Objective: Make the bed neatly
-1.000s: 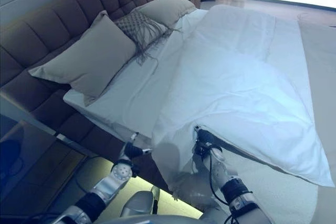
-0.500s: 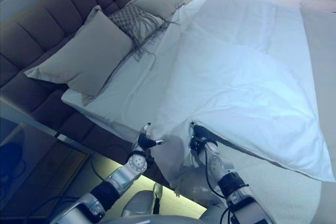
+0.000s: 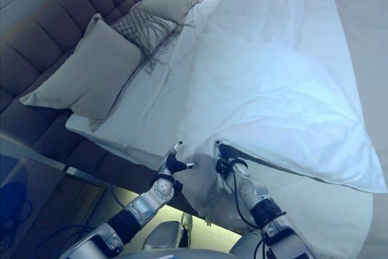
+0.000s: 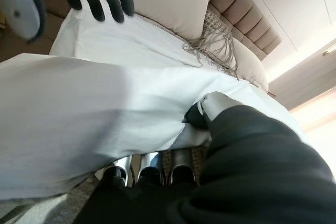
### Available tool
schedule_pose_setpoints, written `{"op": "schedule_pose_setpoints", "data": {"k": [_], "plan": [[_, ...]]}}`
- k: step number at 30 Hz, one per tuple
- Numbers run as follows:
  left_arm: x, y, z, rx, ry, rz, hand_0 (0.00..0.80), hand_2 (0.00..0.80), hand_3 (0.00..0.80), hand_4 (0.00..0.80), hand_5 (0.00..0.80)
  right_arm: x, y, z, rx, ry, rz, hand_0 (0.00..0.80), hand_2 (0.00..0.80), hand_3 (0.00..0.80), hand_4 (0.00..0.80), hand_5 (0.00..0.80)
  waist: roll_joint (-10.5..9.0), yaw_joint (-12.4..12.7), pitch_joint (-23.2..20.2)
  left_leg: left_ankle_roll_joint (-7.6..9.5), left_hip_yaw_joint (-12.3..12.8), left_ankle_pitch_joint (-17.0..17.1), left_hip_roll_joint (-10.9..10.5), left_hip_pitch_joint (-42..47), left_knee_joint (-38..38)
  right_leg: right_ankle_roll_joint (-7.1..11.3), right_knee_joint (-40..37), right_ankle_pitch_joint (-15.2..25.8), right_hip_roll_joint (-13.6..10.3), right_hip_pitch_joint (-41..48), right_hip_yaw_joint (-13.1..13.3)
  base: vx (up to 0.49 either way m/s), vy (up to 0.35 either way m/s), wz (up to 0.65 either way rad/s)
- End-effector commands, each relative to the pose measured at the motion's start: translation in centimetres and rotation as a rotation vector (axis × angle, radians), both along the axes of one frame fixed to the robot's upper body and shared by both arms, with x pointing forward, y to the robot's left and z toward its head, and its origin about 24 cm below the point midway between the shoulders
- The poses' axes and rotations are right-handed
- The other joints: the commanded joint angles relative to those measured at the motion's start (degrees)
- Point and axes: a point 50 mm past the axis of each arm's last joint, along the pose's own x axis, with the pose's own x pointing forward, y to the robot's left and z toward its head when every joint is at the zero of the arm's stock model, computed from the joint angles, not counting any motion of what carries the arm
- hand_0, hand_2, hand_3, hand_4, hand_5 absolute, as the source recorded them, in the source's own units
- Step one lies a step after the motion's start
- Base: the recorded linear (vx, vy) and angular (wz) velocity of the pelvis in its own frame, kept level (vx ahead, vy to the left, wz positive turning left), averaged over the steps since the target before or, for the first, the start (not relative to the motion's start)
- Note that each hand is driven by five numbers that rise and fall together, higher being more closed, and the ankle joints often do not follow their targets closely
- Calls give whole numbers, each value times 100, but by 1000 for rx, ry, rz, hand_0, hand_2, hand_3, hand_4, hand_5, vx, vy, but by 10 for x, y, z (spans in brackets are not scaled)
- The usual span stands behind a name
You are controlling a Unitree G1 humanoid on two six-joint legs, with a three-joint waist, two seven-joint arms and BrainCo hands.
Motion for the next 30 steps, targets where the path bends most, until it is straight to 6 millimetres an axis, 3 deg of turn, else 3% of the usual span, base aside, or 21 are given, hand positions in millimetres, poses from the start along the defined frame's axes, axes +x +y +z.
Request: {"op": "schedule_pose_setpoints", "data": {"k": [1,8,18,30], "plan": [[26,-25,49,-60,-232,-117,0,0,0,0,0,37,39,77,106,-275,95,800,800,800,800,800,-137,35,276,177,-353,-515,294,-64,845,739,-2304,2989,-579,261,38,-43,45,-3],[22,-29,47,9,-283,-148,0,0,0,0,0,39,39,85,100,-294,120,800,800,800,800,800,-70,-15,381,152,-299,-478,297,-201,950,716,-2271,3046,-672,152,70,-20,24,0],[18,-39,41,80,-268,-225,0,0,0,0,0,38,48,92,114,-318,132,800,800,800,800,800,-71,16,380,102,-141,-308,430,-181,775,706,-2391,3058,-665,317,-175,-2,-16,-3],[9,-55,40,360,-444,-400,0,0,0,0,0,40,41,101,109,-344,142,800,800,800,800,800,39,-40,303,45,-62,-248,417,-138,667,688,-2469,3002,-700,426,-268,-1,42,1]]}}
